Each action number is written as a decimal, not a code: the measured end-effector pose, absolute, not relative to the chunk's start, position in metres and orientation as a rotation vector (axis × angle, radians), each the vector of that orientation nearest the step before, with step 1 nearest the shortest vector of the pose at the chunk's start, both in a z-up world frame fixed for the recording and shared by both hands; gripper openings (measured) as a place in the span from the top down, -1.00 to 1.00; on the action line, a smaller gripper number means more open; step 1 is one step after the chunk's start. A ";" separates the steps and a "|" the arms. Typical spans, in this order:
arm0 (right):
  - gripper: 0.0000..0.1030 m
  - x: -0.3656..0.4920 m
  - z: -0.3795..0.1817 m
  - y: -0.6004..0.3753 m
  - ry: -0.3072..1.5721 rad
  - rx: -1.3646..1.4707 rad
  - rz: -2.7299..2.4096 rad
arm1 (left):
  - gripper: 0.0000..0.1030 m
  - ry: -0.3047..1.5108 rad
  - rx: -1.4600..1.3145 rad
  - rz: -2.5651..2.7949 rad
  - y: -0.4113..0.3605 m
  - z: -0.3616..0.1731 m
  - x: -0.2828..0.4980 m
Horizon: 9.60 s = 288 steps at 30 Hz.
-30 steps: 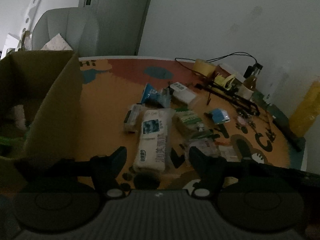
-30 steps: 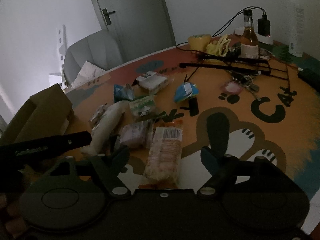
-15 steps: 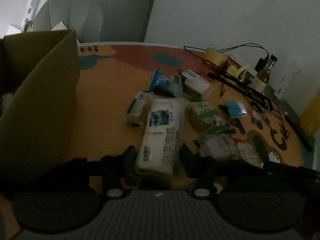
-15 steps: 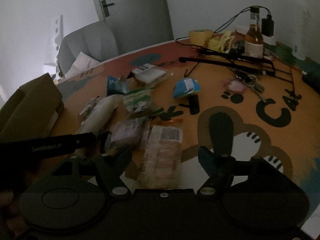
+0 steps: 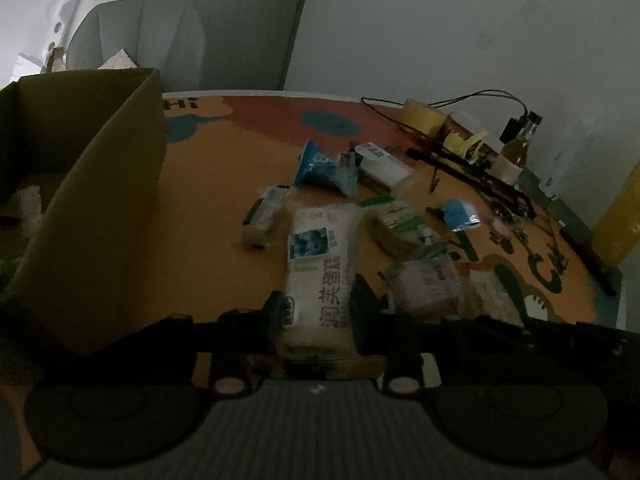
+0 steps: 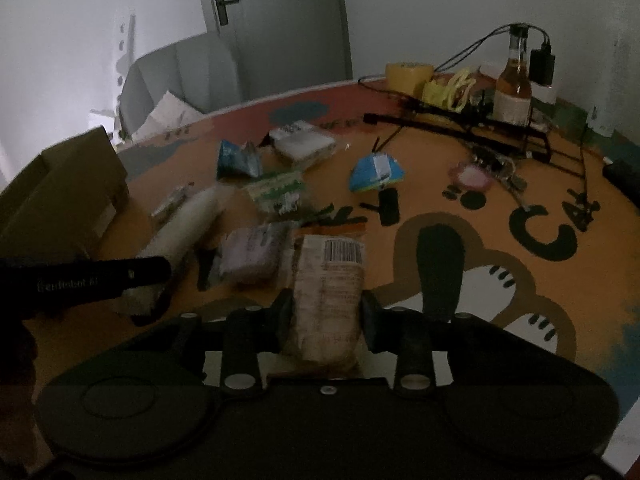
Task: Organize snacks
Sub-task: 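Grasp the white wafer pack with the left gripper while the right grasps the clear bread pack, then lift and carry both held packs over the cardboard box, then open both grippers to drop the packs into the box, then move both grippers back over the remaining snacks on the mat, then grasp the small clear stick snack with the left gripper while the right grasps the clear pastry pack, then carry both held snacks over the cardboard box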
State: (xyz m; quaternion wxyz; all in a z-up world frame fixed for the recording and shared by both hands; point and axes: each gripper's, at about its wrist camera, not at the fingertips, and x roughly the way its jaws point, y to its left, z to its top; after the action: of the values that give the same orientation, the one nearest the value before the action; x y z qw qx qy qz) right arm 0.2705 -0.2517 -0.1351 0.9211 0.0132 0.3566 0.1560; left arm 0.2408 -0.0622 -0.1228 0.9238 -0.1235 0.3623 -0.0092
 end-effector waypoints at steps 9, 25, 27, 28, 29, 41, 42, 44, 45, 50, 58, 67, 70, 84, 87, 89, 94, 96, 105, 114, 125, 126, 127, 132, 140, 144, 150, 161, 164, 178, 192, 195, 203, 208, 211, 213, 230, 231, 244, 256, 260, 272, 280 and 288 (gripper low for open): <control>0.35 0.267 -0.117 -0.250 0.676 0.054 0.347 | 0.63 0.702 -0.254 -0.025 -0.059 -0.106 0.226; 0.35 0.258 -0.098 -0.235 0.628 0.083 0.407 | 0.96 0.628 -0.267 -0.020 -0.046 -0.081 0.200; 0.35 0.258 -0.098 -0.234 0.628 0.081 0.410 | 0.98 0.631 -0.266 -0.026 -0.046 -0.080 0.199; 0.35 0.258 -0.098 -0.233 0.630 0.081 0.410 | 0.98 0.641 -0.264 -0.032 -0.046 -0.080 0.199; 0.35 0.258 -0.099 -0.233 0.632 0.081 0.409 | 0.98 0.657 -0.263 -0.044 -0.046 -0.081 0.200; 0.35 0.261 -0.117 -0.242 0.680 0.101 0.395 | -0.07 0.749 -0.229 -0.010 -0.055 -0.105 0.215; 0.35 0.262 -0.118 -0.243 0.683 0.103 0.393 | -0.12 0.745 -0.228 -0.005 -0.055 -0.106 0.217; 0.35 0.263 -0.120 -0.246 0.688 0.108 0.388 | -0.12 0.751 -0.231 -0.004 -0.057 -0.110 0.222; 0.35 0.264 -0.121 -0.247 0.691 0.110 0.387 | -0.12 0.755 -0.234 -0.001 -0.058 -0.112 0.223; 0.35 0.266 -0.126 -0.250 0.704 0.119 0.389 | -0.11 0.786 -0.231 0.015 -0.061 -0.123 0.230; 0.35 0.267 -0.122 -0.245 0.688 0.133 0.422 | 0.46 0.774 -0.216 0.026 -0.062 -0.122 0.229; 0.35 0.265 -0.107 -0.228 0.648 0.142 0.481 | 0.48 0.673 -0.215 0.040 -0.048 -0.086 0.206; 0.35 0.264 -0.101 -0.218 0.638 0.144 0.508 | 0.48 0.644 -0.221 0.054 -0.040 -0.074 0.199; 0.35 0.255 -0.066 -0.155 0.572 0.132 0.669 | 0.48 0.534 -0.252 0.152 0.013 -0.030 0.168; 0.35 0.253 -0.062 -0.141 0.569 0.135 0.697 | 0.48 0.527 -0.257 0.175 0.025 -0.027 0.164; 0.35 0.253 -0.060 -0.131 0.566 0.137 0.713 | 0.48 0.522 -0.259 0.191 0.033 -0.026 0.162; 0.35 0.253 -0.056 -0.109 0.565 0.131 0.742 | 0.48 0.522 -0.273 0.219 0.053 -0.026 0.158; 0.35 0.252 -0.056 -0.102 0.568 0.131 0.748 | 0.48 0.523 -0.268 0.230 0.061 -0.026 0.157; 0.35 0.256 -0.059 -0.080 0.591 0.129 0.765 | 0.47 0.529 -0.277 0.261 0.092 -0.030 0.162; 0.35 0.254 -0.057 -0.064 0.594 0.107 0.777 | 0.43 0.517 -0.294 0.250 0.111 -0.033 0.181; 0.35 0.253 -0.060 -0.048 0.627 0.097 0.809 | 0.12 0.499 -0.327 0.294 0.121 -0.027 0.156; 0.34 0.252 -0.061 -0.046 0.635 0.098 0.821 | 0.09 0.498 -0.331 0.303 0.124 -0.026 0.153; 0.28 0.252 -0.061 -0.044 0.644 0.101 0.834 | 0.07 0.497 -0.333 0.311 0.125 -0.025 0.150; 0.19 0.249 -0.062 -0.043 0.653 0.105 0.854 | -0.40 0.490 -0.338 0.351 0.130 -0.023 0.137; 0.16 0.253 -0.059 -0.060 0.649 0.126 0.824 | -0.74 0.508 -0.314 0.355 0.118 -0.027 0.133; -0.07 0.252 -0.057 -0.075 0.634 0.124 0.800 | -0.81 0.522 -0.311 0.349 0.113 -0.029 0.135; -0.42 0.253 -0.058 -0.097 0.616 0.115 0.802 | -0.93 0.501 -0.301 0.359 0.103 -0.023 0.135; -0.59 0.260 -0.058 -0.149 0.605 0.137 0.685 | -0.99 0.514 -0.266 0.283 0.066 -0.027 0.137; -0.60 0.258 -0.060 -0.163 0.604 0.135 0.650 | -0.99 0.509 -0.256 0.253 0.055 -0.025 0.138; -0.53 0.256 -0.071 -0.219 0.609 0.140 0.492 | -0.99 0.516 -0.270 0.068 0.005 -0.028 0.160; -0.22 0.273 -0.093 -0.247 0.658 0.164 0.416 | -0.72 0.538 -0.257 -0.014 -0.035 -0.036 0.195; -0.21 0.276 -0.097 -0.247 0.670 0.169 0.414 | -0.62 0.540 -0.242 -0.031 -0.043 -0.038 0.203; -0.23 0.289 -0.120 -0.242 0.717 0.181 0.407 | -0.20 0.598 -0.234 -0.010 -0.052 -0.060 0.227; -0.24 0.300 -0.132 -0.234 0.750 0.183 0.415 | -0.10 0.628 -0.226 0.006 -0.053 -0.072 0.239; -0.25 0.305 -0.137 -0.228 0.764 0.183 0.428 | -0.10 0.641 -0.220 0.008 -0.055 -0.078 0.245; -0.25 0.308 -0.141 -0.226 0.769 0.177 0.422 | -0.10 0.652 -0.214 0.009 -0.056 -0.081 0.249; 0.48 0.317 -0.143 -0.250 0.768 0.208 0.414 | -0.10 0.676 -0.168 0.043 -0.058 -0.104 0.292; 0.50 0.318 -0.142 -0.251 0.766 0.210 0.412 | -0.10 0.675 -0.165 0.048 -0.058 -0.105 0.294; 0.01 0.320 -0.139 -0.259 0.749 0.209 0.364 | -0.10 0.699 -0.150 0.104 -0.051 -0.129 0.320; -0.20 0.315 -0.149 -0.232 0.738 0.064 0.333 | 0.51 0.716 -0.122 0.097 -0.056 -0.139 0.314; 0.18 0.312 -0.147 -0.233 0.739 0.034 0.344 | 0.65 0.722 -0.135 0.096 -0.053 -0.137 0.310; 0.32 0.298 -0.129 -0.237 0.703 0.075 0.354 | 0.66 0.704 -0.155 0.053 -0.058 -0.117 0.276; 0.33 0.289 -0.109 -0.229 0.649 0.098 0.387 | 0.66 0.647 -0.168 0.047 -0.051 -0.091 0.254; 0.33 0.282 -0.088 -0.205 0.600 0.102 0.446 | 0.66 0.581 -0.179 0.061 -0.036 -0.062 0.230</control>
State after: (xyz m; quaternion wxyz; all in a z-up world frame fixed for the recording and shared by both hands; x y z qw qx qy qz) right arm 0.2824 -0.2046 -0.0883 0.9297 0.0497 0.2931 0.2175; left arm 0.2304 -0.0356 -0.0616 0.9536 -0.0880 0.2862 0.0301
